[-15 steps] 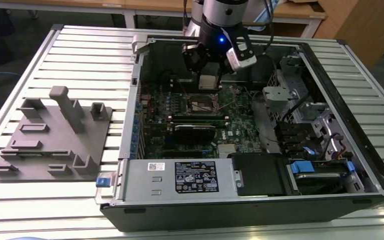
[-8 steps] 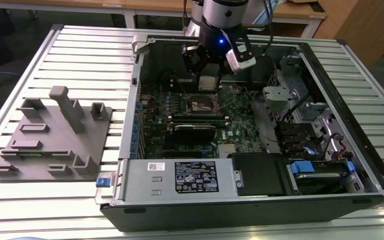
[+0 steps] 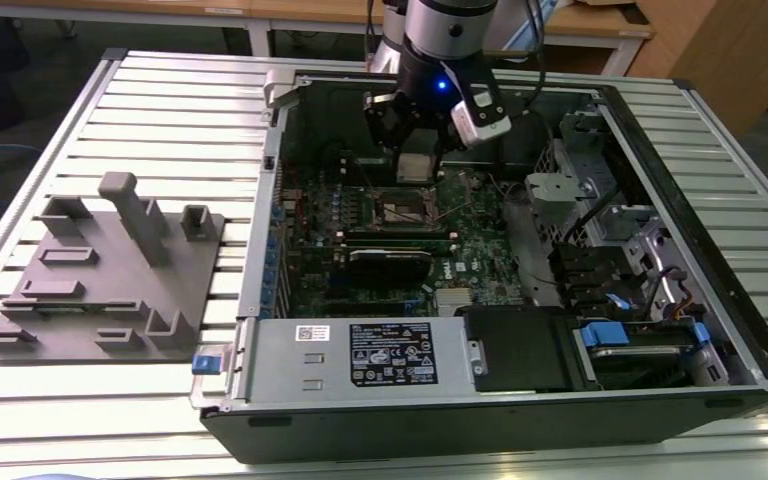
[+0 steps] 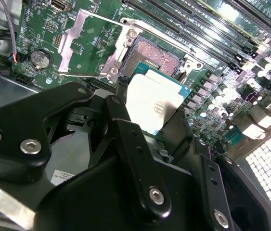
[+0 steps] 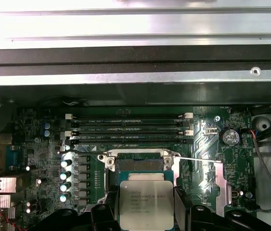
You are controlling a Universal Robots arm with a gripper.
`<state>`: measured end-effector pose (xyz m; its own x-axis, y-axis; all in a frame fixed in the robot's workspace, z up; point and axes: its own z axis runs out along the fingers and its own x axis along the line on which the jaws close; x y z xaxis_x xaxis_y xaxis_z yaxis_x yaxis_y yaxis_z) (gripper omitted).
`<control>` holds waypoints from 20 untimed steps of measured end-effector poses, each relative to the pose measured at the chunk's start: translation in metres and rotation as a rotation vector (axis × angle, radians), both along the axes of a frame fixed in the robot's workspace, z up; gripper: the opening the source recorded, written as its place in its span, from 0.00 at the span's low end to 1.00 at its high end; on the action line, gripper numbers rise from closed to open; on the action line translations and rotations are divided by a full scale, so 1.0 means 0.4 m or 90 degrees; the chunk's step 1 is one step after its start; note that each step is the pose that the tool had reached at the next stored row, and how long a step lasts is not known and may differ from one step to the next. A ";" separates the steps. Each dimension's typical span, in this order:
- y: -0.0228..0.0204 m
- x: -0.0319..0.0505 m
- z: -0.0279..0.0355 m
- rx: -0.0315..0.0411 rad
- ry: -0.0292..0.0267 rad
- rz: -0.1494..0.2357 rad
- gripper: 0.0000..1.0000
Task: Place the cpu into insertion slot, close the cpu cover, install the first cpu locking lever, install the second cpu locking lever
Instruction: 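Place the cpu into insertion slot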
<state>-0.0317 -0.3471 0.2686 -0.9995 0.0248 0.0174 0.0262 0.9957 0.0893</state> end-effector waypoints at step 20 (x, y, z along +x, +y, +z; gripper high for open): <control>0.000 0.000 -0.002 0.0000 0.0000 -0.111 0.54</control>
<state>-0.0317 -0.3471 0.2677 -0.9800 0.1980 0.0174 0.1988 0.9760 0.0892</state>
